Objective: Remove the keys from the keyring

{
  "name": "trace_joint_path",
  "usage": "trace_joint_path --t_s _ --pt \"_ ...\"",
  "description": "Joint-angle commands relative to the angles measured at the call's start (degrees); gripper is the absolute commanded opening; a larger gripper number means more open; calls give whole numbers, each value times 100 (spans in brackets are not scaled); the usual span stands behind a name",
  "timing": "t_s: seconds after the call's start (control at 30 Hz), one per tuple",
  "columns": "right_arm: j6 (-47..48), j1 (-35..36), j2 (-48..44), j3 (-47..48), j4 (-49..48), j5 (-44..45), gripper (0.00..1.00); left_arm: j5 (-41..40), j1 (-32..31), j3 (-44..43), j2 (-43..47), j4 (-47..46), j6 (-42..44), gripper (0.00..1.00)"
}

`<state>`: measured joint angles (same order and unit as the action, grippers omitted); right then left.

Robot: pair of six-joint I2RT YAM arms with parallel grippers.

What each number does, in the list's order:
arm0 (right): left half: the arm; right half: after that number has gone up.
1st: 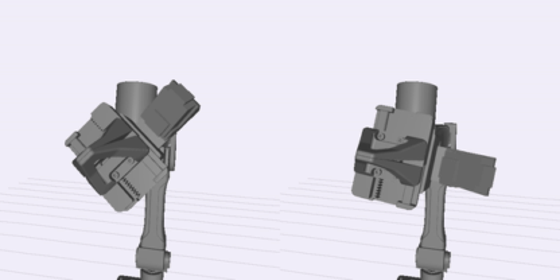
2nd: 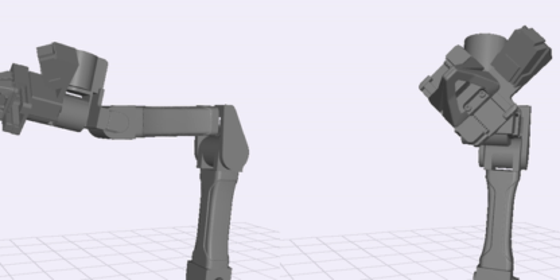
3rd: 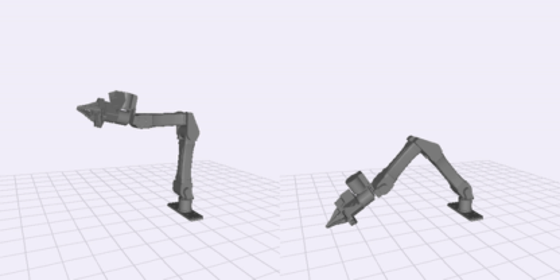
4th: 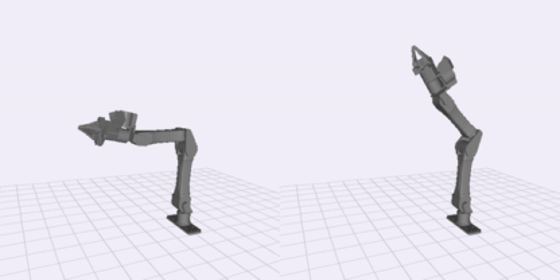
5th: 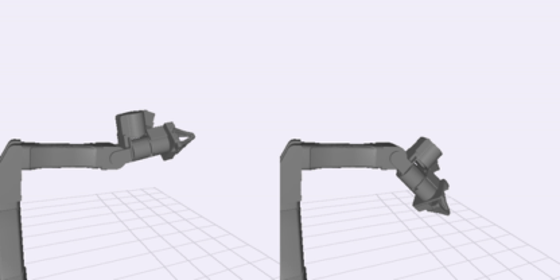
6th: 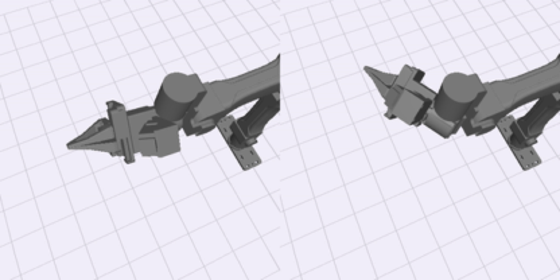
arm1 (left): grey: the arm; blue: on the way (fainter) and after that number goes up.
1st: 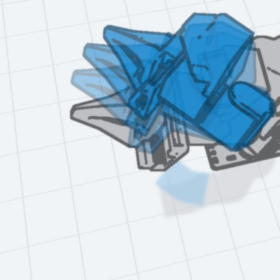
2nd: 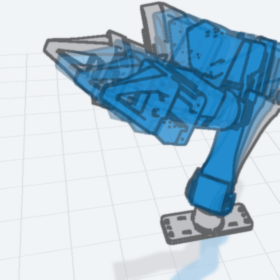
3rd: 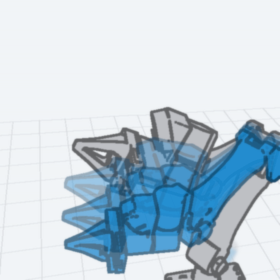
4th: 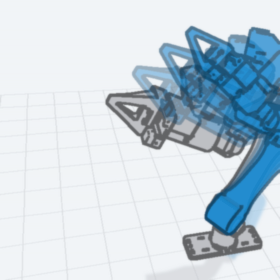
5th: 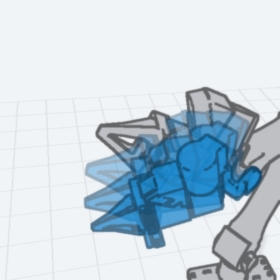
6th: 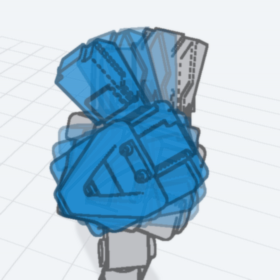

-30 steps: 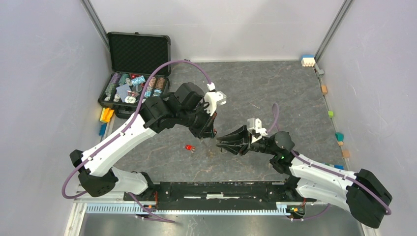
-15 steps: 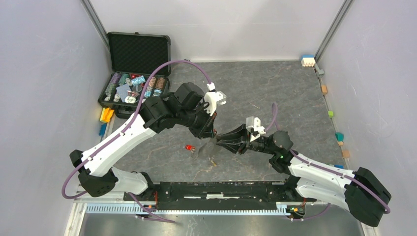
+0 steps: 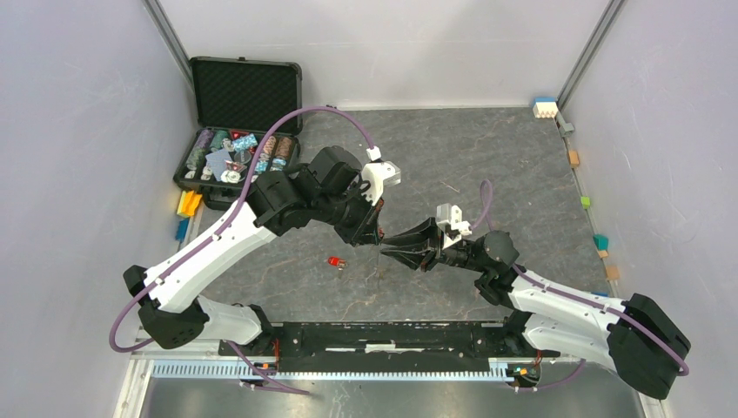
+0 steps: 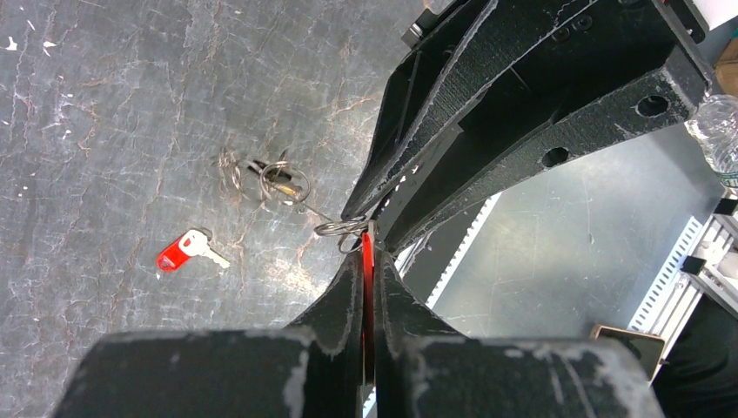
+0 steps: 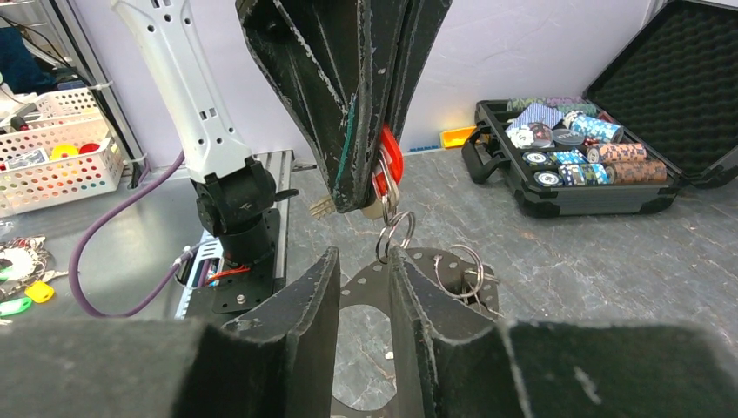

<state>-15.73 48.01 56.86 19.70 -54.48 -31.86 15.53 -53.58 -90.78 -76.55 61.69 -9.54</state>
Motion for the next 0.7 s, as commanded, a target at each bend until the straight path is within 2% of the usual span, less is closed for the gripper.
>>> trace_joint_path --t_s 0.0,0.67 --pt "-64 33 1 227 -317 48 31 171 28 -66 99 -201 66 2" --pt "-203 31 132 280 -450 126 24 238 23 41 104 -289 23 2"
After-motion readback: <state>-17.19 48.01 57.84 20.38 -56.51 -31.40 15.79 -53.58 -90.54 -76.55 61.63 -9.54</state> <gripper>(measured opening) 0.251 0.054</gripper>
